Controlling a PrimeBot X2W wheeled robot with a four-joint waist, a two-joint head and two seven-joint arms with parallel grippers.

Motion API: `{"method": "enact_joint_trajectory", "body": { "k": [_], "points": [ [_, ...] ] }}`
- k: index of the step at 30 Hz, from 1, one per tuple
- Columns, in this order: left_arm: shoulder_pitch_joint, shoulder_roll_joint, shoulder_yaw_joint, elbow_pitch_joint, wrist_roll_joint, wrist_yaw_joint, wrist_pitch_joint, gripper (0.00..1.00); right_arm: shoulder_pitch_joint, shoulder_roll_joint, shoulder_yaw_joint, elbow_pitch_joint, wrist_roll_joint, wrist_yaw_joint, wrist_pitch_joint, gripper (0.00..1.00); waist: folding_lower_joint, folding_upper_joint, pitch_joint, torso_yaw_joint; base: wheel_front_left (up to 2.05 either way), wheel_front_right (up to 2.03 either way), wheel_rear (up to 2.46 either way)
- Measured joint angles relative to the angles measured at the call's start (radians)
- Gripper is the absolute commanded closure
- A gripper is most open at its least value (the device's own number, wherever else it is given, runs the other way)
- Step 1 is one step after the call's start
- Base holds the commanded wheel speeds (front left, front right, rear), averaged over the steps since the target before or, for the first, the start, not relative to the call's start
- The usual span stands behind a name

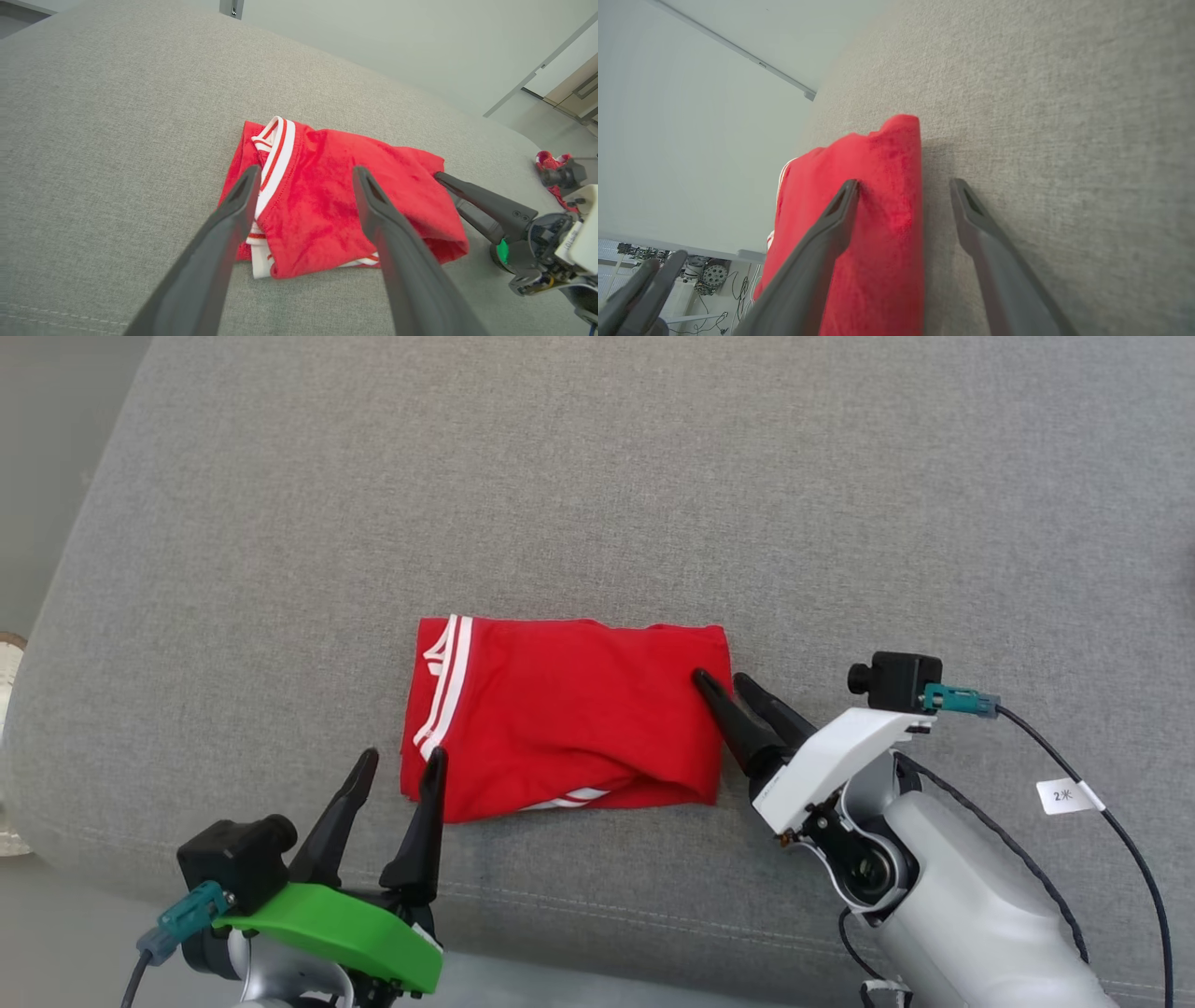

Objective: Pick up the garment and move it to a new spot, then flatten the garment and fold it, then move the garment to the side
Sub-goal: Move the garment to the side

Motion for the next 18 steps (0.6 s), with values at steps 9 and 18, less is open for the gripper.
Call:
{"method": "enact_joint_trajectory", "body": {
  "k": [9, 18],
  "points": [
    [0.000, -0.001, 0.006, 0.015, 0.000, 0.000, -0.001, 0.00, -0.008, -0.011, 0.011, -0.001, 0.137, 0.001, 0.095, 0.00, 0.0000, 0.0000, 0.007, 0.015, 0.00, 0.00, 0.00],
    [-0.004, 0.001, 0.015, 0.022, 0.000, 0.002, -0.010, 0.00, 0.023, -0.008, 0.067, -0.058, 0.287, 0.007, 0.213, 0.00, 0.0000, 0.0000, 0.005, -0.003, 0.00, 0.00, 0.00]
  ]
}}
